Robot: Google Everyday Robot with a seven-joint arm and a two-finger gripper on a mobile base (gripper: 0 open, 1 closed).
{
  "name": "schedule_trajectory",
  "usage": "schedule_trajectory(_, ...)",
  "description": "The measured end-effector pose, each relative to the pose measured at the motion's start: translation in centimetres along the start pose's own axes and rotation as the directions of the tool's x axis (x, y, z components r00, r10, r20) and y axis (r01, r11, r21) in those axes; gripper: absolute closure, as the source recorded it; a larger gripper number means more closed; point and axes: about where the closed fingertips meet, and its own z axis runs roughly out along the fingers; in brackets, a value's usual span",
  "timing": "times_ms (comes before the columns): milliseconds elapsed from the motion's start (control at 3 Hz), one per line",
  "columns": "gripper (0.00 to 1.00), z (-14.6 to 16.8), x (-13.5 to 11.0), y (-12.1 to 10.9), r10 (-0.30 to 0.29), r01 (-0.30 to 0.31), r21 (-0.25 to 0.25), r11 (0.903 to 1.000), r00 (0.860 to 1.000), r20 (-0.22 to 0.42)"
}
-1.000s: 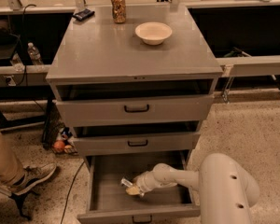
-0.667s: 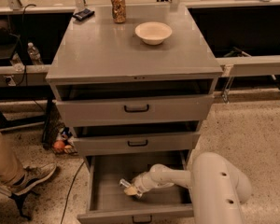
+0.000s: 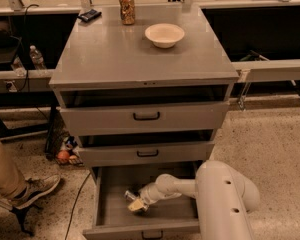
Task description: Place redbull can into bottom drawer
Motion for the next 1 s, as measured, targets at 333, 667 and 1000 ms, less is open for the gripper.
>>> schedule_trajectory(333,0.0,-0.2,-0.7,-0.1,-0.012,0.012,-0.002,0.9999,1.0,0.001)
schedule_trajectory(667,0.0,-2.6,-1.3,-0.8,-0.026,0.026,0.014,0.9996,0.999,0.018)
schedule_trajectory(1000,0.0,-9.4,-1.8,-2.9,-0.048,0.046,0.057,0.9973,0.998,0.045)
